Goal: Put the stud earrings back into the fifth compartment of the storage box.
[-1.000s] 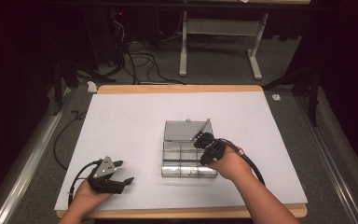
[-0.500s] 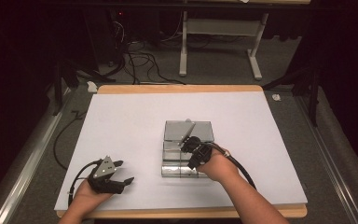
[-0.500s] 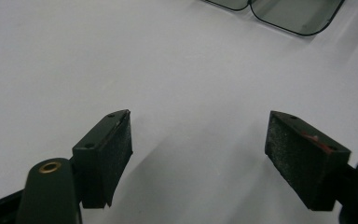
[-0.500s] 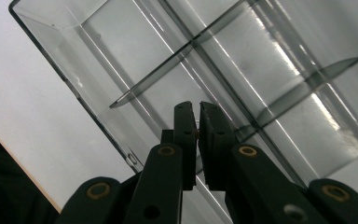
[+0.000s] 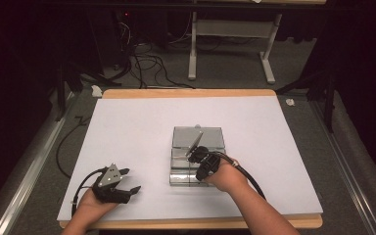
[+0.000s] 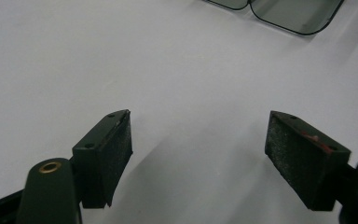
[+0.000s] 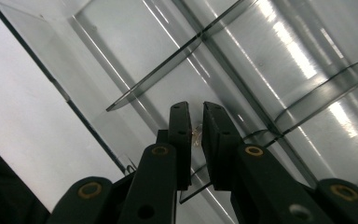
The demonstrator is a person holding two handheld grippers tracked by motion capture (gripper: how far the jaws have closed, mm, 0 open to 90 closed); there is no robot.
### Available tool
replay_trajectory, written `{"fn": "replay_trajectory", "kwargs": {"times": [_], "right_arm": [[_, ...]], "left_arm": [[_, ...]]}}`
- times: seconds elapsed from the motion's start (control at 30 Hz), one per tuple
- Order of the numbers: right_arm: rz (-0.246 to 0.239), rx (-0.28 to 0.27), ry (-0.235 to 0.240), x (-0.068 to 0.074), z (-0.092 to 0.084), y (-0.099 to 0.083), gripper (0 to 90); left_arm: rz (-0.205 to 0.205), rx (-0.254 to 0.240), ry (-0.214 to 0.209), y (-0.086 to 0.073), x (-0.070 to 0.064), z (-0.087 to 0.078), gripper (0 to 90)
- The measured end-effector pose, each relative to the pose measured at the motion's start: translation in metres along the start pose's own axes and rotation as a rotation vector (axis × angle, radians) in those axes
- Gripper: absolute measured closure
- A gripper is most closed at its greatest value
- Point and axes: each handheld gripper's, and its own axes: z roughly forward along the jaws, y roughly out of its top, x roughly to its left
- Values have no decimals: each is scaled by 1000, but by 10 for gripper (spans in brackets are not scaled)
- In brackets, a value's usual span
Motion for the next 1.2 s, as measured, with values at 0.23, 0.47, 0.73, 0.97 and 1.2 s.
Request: {"fn": "replay_trajectory", "kwargs": {"times": [0.23, 0.47, 0.73, 0.97, 1.2], "right_arm": [[10, -35, -17, -3, -17, -3, 823], [56, -61, -36, -11, -37, -11, 798], [94, -87, -59, -28, -52, -31, 760], [138, -106, -97, -49, -60, -54, 704], [223, -125, -123, -72, -60, -86, 659]], "left_arm": [[-4, -16, -2, -1, 0, -2, 235], [-14, -37, 3, -2, 0, -4, 234], [-30, -71, 17, -5, 1, -8, 227], [-47, -73, 24, -5, 1, -9, 227], [-54, -76, 18, -5, 2, -9, 227]]}}
